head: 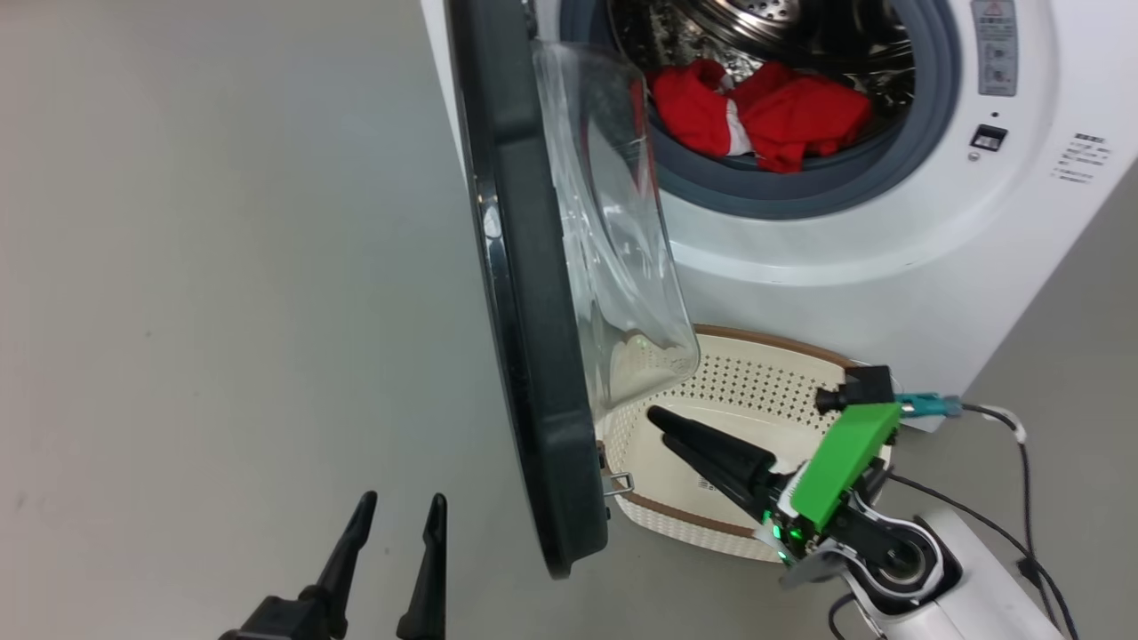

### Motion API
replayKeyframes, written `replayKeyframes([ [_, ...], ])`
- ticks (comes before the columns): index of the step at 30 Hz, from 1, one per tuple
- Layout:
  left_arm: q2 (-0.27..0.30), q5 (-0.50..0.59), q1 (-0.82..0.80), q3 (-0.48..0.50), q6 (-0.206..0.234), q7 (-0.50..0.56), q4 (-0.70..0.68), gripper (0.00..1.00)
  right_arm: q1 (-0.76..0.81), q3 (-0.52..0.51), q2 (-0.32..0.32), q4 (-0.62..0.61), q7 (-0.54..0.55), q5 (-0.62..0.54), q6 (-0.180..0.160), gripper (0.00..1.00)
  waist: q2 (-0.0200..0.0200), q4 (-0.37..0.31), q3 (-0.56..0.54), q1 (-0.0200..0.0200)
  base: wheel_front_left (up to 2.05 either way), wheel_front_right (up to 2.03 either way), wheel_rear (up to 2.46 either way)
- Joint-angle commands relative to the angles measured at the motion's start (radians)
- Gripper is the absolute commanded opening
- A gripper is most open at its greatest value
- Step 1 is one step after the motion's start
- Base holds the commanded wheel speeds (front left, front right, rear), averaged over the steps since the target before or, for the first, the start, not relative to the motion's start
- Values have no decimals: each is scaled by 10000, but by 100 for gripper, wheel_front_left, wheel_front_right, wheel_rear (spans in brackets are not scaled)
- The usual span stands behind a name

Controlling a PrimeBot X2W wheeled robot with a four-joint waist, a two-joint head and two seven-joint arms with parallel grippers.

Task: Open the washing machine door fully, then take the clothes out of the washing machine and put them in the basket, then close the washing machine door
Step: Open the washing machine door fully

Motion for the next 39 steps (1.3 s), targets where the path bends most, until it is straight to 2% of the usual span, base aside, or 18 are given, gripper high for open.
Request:
replayKeyframes([
  [1,72,95,-204,413,-32,-120,-203,100,23,63,3,-220,-178,-188,77,100,0,-161,-37,0,0,0,0],
  [15,72,182,17,766,-164,-120,-99,100,1324,-339,-242,-90,-1257,-355,77,100,0,-709,-324,0,0,0,0],
  [23,72,210,97,863,-211,-120,-50,100,1781,-238,-643,-39,-2250,-1039,77,100,0,-884,-362,0,0,0,0],
  [32,72,191,108,915,-247,-120,1,100,2053,802,-1482,180,-3955,-2244,77,100,0,-1014,-345,0,0,0,0],
  [39,72,178,98,947,-249,-120,41,100,1812,1941,-2257,700,-5821,-3401,77,100,0,-1098,-325,0,0,0,0],
])
